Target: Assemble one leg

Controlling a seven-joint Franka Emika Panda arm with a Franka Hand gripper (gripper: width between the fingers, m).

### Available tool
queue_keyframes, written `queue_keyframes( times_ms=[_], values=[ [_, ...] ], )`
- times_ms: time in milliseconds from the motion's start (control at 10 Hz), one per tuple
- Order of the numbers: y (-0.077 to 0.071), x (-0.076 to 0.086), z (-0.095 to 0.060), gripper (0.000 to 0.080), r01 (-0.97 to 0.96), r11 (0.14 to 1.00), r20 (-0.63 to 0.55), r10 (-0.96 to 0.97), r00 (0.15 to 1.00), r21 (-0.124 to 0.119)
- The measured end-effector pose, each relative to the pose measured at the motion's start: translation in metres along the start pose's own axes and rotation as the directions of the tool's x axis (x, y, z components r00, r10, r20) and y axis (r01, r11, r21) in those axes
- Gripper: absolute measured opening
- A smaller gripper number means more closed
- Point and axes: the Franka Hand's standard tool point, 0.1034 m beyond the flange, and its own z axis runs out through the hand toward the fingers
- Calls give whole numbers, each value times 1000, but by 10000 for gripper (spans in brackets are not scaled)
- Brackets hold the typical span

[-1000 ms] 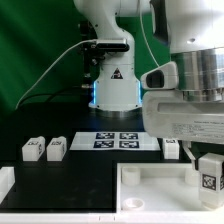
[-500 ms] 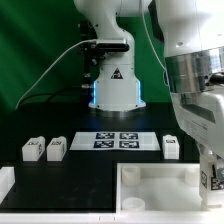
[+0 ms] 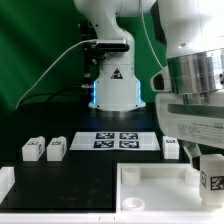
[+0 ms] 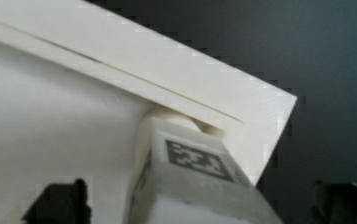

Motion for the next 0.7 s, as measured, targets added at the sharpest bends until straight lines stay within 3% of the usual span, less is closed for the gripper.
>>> queue_keyframes(
  times_ms=[100,300,400,500,600,700],
  values=[
    [0,-1,0,638,196,981,-5,-196,981,-14],
    [1,1,0,647,323,946,-5,-323,946,-15],
    [2,2,0,649,447,894,-5,-447,895,-22],
    [2,-1,-1,649,629,775,17,-629,777,-61],
    [1,-2,-2,649,719,691,45,-718,695,-77],
    [1,-1,-2,649,718,692,39,-717,696,-75]
  ],
)
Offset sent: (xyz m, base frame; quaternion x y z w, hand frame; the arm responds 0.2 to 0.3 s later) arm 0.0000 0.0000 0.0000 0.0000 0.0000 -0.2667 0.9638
